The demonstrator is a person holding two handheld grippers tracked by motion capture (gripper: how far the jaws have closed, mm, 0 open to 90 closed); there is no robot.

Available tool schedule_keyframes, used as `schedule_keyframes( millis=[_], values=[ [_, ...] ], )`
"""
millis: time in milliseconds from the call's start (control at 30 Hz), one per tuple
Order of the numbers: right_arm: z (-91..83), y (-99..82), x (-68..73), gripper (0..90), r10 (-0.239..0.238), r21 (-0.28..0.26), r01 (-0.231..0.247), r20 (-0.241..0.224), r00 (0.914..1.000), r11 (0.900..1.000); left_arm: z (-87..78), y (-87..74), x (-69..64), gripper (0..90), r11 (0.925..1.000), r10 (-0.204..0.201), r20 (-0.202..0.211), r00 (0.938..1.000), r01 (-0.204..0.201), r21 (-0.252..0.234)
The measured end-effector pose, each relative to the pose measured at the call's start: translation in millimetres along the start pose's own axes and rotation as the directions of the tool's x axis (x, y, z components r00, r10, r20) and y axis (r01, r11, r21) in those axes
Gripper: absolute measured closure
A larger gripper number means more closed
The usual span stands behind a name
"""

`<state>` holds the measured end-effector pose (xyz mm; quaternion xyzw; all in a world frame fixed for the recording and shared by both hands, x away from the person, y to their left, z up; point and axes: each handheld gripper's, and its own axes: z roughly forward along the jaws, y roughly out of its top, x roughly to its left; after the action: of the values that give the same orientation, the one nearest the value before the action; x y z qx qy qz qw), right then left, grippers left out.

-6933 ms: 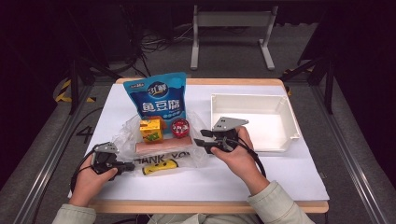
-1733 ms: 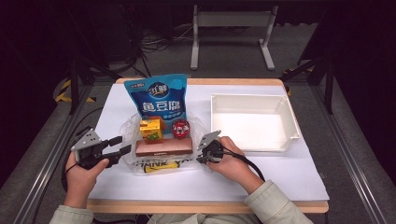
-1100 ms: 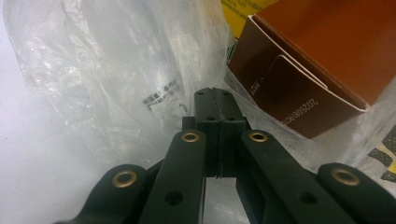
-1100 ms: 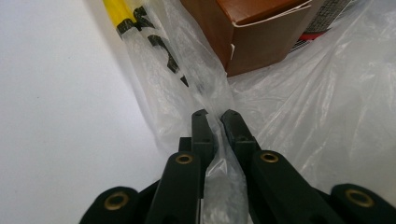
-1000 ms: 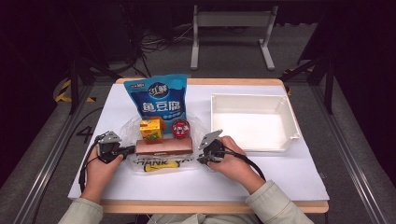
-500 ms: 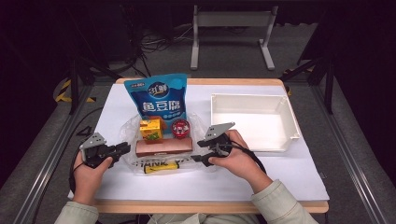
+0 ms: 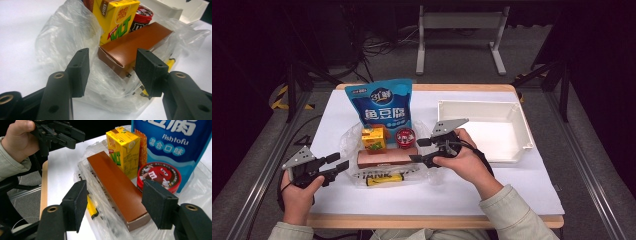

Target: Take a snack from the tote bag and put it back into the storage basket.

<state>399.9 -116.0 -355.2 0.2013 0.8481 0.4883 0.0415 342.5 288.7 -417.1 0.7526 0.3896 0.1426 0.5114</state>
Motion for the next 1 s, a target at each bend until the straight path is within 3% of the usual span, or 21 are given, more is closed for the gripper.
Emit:
schedule_keyframes(
  millis=[167,367,467,667,1000],
  values=[
    [5.5,11.9,-4.7,38.6,-0.007,0.017,0.007,-0.002,1.0000,0.9998,-5.1,1.5,0.1,41.2,0.9993,0.009,0.015,0.9998,-0.009,-0.037],
    [8.4,20.4,-10.3,34.9,0.001,0.002,-0.001,-0.008,1.0000,1.0000,-9.3,-0.9,2.9,39.3,0.9992,0.018,0.002,0.9998,-0.018,-0.036],
    [10.3,24.7,-12.9,34.3,0.007,-0.006,-0.007,-0.022,0.9997,1.0000,-12.1,-3.1,5.6,39.2,0.9988,0.004,0.004,1.0000,-0.003,-0.049],
    [17.1,33.6,-14.8,34.6,-0.023,0.017,0.024,-0.049,0.9985,0.9996,-13.8,-3.0,6.0,36.8,0.9985,0.007,0.016,0.9998,-0.007,-0.055],
    [35.3,47.7,-19.6,37.2,-0.076,0.089,0.082,-0.071,0.9946,0.9926,-19.1,-7.4,4.3,36.3,0.9984,-0.006,-0.014,0.9999,0.005,-0.056]
  ],
)
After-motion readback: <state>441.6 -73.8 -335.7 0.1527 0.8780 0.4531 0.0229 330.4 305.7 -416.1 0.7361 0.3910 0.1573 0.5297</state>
